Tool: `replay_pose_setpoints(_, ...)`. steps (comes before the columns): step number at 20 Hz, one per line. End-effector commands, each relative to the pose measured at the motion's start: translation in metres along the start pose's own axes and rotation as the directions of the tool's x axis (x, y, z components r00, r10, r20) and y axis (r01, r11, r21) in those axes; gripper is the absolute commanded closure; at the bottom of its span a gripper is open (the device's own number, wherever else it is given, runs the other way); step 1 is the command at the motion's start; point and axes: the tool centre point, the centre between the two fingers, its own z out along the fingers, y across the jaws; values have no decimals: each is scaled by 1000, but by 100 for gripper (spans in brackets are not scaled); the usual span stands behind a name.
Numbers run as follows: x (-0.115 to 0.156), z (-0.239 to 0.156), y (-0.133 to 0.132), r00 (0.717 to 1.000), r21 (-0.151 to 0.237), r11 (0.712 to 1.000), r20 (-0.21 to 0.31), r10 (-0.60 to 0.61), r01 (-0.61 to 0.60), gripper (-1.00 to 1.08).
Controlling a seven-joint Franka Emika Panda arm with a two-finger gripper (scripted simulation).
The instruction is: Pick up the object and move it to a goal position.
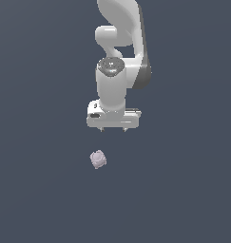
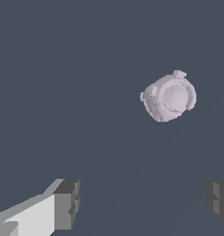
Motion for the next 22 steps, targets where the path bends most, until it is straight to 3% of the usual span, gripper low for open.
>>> replay_pose_setpoints(1, 0, 0, 0, 1000, 0, 1000, 0, 0, 0, -92)
replay_pose_setpoints(22, 12, -6, 8, 996, -20, 996, -15, -86, 86, -92)
